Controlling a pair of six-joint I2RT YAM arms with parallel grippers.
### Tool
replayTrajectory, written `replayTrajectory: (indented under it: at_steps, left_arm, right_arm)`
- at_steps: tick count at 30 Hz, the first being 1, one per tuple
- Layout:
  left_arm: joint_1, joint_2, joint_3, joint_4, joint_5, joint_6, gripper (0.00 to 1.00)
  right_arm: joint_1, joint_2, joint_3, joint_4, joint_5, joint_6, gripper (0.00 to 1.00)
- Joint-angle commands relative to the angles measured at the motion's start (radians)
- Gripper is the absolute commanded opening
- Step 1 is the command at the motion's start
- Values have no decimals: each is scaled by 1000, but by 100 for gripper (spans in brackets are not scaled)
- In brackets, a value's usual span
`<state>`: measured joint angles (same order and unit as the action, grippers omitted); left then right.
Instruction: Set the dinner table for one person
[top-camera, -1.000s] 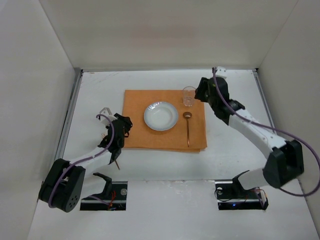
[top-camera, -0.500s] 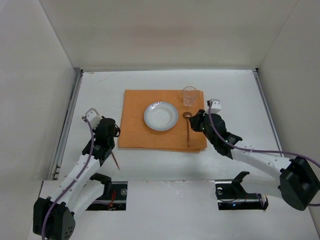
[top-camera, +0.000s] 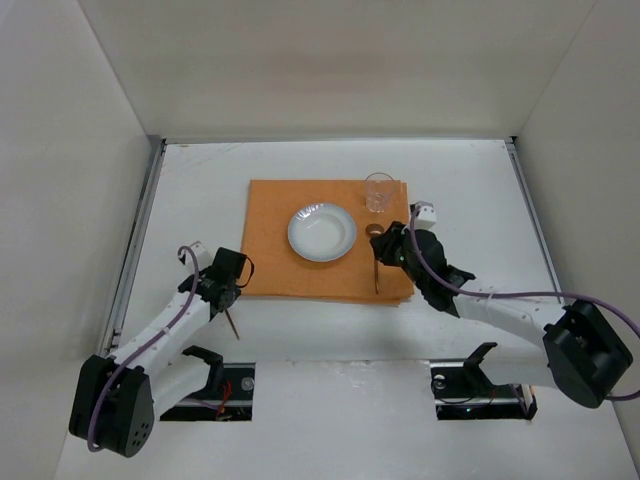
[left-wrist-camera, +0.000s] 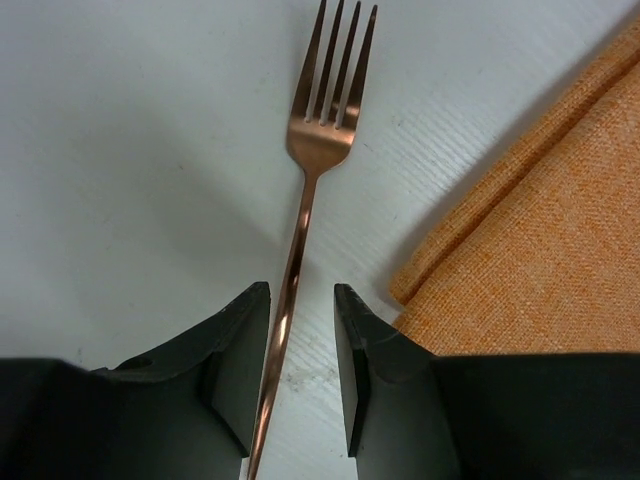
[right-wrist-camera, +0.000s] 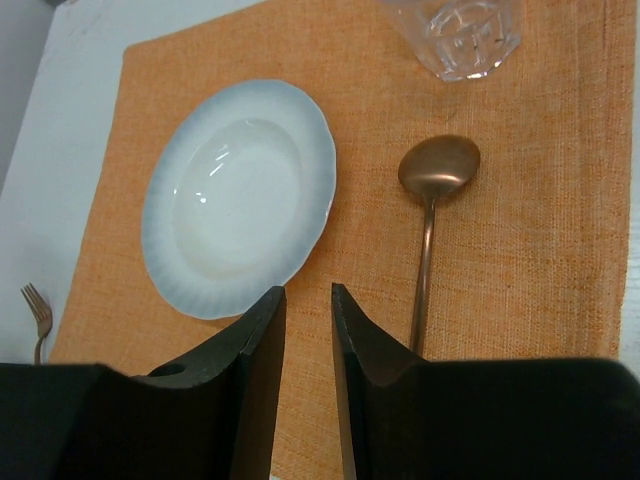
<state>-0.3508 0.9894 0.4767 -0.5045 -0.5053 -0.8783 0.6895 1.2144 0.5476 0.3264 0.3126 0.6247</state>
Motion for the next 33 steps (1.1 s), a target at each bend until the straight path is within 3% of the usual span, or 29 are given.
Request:
replayTrajectory:
  at_steps: [1,20,27,33]
  left_arm:
    - [14,2,16,-51,13,-8,29]
    - [2,72,-10,15,31,-19,22]
    - [23,92,-62,81,90,-33,15]
    - [23,-20,-43,37,70,-25,6]
  right_arm:
    - [9,7,12,66,-27,15,31]
    - [-2,0,11,63,-40,17,33]
    - [-3,7,12,60,-38,12,33]
    - [-5,14,14,60,-40,15,33]
